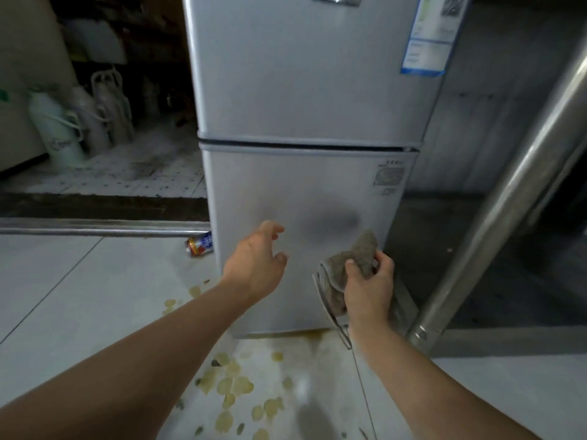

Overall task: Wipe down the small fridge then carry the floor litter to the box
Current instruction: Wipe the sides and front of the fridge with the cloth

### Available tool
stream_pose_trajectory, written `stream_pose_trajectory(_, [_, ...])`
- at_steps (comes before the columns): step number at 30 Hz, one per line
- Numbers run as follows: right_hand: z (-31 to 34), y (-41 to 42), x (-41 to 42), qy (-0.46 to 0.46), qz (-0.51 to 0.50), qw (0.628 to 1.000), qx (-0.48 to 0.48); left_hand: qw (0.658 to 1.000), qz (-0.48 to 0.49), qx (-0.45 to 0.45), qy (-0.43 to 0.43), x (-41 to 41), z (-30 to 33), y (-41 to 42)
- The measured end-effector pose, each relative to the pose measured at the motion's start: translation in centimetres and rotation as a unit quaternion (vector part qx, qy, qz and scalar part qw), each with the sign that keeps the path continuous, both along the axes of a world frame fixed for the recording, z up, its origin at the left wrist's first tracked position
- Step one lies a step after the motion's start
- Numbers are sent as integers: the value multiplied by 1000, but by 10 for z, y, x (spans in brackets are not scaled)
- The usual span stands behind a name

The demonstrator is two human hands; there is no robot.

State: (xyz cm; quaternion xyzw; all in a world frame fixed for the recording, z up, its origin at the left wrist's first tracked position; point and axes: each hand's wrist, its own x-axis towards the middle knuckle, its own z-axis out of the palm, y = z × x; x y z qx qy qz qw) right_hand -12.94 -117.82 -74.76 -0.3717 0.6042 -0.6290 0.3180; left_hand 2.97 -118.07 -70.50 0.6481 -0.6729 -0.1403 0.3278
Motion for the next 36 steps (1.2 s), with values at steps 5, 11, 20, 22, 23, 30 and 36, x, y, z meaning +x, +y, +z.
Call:
stream_pose_trajectory(5, [71, -6, -28, 28, -36, 995, -94, 991, -48, -116, -41, -43, 72, -7])
stream_pose_trajectory(11, [151, -16, -37, 42, -64, 980, -183, 963, -56, -242, -100, -72, 153, -14])
stream_pose_trajectory(20, [240, -50, -51, 38, -114, 959, -257, 918, -45, -346, -189, -101, 235, -40])
stream_pose_trajectory(22, [254, -62, -56, 33, -116, 960, -253, 905, -35, -361, -221, -105, 248, -49])
stream_pose_trajectory(23, [262, -67, -58, 31, -120, 959, -255, 900, -28, -365, -237, -107, 254, -54])
stream_pose_trajectory(30, [297, -104, -66, 88, -133, 958, -237, 905, 11, -331, -265, -103, 262, -79])
stream_pose_trajectory(36, [302, -129, -73, 60, -43, 976, -207, 899, 16, -377, -222, -109, 254, -84])
